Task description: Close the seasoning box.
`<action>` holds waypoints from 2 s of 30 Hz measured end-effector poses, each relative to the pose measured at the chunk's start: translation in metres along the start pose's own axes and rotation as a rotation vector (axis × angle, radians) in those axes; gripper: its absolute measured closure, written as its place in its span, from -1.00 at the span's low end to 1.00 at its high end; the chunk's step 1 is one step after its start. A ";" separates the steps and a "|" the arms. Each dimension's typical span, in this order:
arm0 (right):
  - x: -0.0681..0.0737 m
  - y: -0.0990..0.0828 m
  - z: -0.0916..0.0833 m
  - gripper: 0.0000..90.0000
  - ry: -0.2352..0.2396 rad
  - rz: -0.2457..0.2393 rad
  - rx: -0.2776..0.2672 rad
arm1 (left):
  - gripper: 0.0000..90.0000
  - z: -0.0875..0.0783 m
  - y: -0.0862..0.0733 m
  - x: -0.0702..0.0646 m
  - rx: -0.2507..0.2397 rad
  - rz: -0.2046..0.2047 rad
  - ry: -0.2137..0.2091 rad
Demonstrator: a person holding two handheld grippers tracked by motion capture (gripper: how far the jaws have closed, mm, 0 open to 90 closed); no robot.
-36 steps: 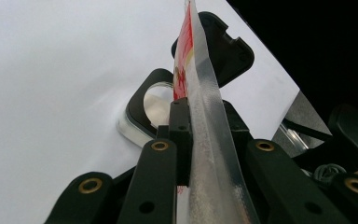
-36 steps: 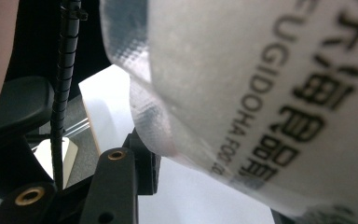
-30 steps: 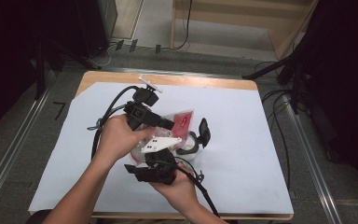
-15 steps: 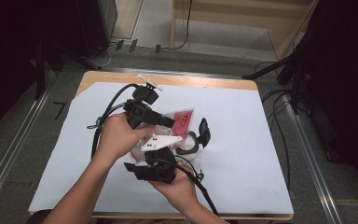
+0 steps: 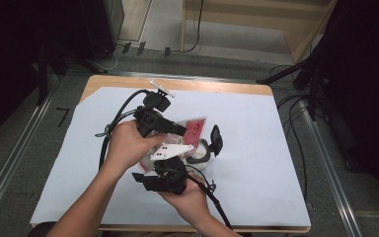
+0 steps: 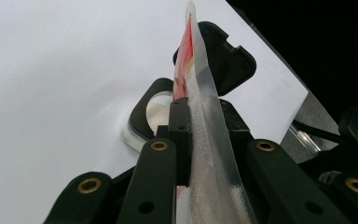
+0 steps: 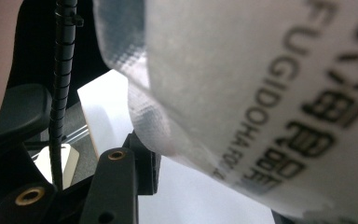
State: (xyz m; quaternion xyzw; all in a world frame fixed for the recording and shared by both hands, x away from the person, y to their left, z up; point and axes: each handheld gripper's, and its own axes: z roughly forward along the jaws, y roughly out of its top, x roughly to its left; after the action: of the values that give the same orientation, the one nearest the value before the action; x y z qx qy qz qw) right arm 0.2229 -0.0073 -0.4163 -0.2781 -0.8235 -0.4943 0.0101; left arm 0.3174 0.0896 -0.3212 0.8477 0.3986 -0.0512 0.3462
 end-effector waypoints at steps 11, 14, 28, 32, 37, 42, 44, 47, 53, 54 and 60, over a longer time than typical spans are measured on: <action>-0.001 0.001 -0.001 0.28 0.004 0.013 0.003 | 0.71 0.001 0.000 0.000 -0.016 -0.011 -0.014; -0.001 0.001 -0.001 0.28 0.004 0.020 0.005 | 0.72 0.001 0.000 0.000 -0.016 -0.008 -0.011; 0.000 0.001 -0.001 0.28 0.004 0.021 0.005 | 0.74 0.000 0.000 -0.002 -0.015 0.001 -0.003; 0.000 0.001 -0.001 0.28 0.007 0.015 0.005 | 0.75 -0.001 -0.001 -0.002 -0.015 -0.009 -0.006; 0.003 0.003 -0.002 0.28 -0.007 -0.005 0.001 | 0.75 -0.004 -0.001 -0.003 -0.021 -0.012 -0.010; 0.001 0.002 -0.001 0.28 -0.001 -0.003 0.004 | 0.75 -0.001 0.000 -0.003 -0.017 0.002 0.001; 0.000 0.002 -0.001 0.28 0.000 0.004 0.010 | 0.75 0.000 0.000 -0.003 -0.018 0.000 0.003; 0.000 0.001 -0.002 0.27 0.001 0.003 0.004 | 0.75 0.001 0.001 -0.003 -0.017 -0.002 -0.002; 0.000 0.000 -0.002 0.28 -0.006 -0.001 -0.005 | 0.77 0.001 0.002 -0.001 -0.009 -0.004 -0.010; 0.000 0.000 -0.002 0.28 -0.005 -0.004 -0.005 | 0.76 0.001 0.002 -0.002 -0.012 -0.013 -0.012; -0.001 0.001 -0.003 0.28 -0.009 -0.004 -0.018 | 0.75 0.003 0.006 -0.002 0.003 -0.015 -0.014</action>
State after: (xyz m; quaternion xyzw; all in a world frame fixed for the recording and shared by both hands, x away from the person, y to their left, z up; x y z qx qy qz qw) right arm 0.2237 -0.0102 -0.4145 -0.2789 -0.8195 -0.5006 0.0028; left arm 0.3212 0.0842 -0.3193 0.8450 0.4022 -0.0604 0.3472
